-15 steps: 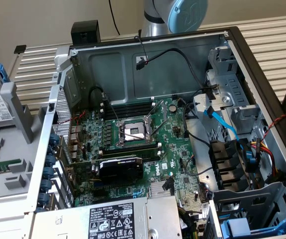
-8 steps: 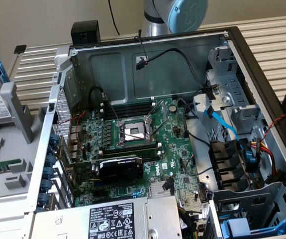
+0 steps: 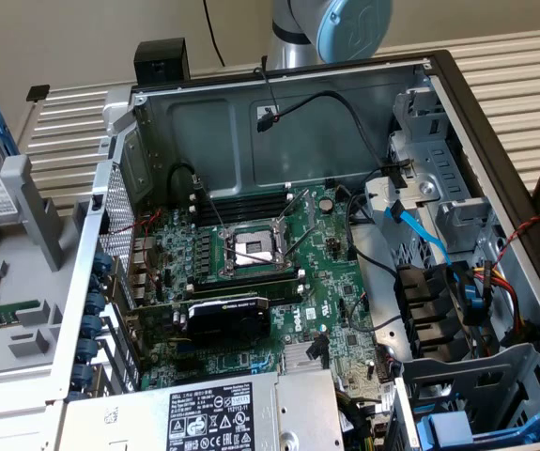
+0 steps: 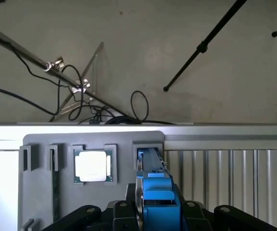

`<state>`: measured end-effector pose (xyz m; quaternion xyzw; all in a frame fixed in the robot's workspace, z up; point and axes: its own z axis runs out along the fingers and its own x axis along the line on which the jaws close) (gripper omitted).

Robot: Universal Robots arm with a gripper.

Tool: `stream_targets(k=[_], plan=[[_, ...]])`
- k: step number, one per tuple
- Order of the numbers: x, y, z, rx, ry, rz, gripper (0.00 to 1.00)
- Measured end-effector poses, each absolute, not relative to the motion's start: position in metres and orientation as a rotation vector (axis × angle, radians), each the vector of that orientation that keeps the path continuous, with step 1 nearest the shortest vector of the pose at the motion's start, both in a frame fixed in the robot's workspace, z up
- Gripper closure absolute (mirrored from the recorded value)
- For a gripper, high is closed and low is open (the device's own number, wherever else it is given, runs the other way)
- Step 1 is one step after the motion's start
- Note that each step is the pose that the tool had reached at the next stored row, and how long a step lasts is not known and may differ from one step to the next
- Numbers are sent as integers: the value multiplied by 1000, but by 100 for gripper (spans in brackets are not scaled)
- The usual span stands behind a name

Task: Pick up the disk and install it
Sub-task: 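Pick up the disk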

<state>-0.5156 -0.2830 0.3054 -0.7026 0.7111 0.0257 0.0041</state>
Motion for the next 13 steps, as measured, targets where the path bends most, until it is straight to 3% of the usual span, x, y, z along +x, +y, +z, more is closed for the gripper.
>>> stream_targets(k=[13], plan=[[-516,-283,331,-2204,2230,68,63]])
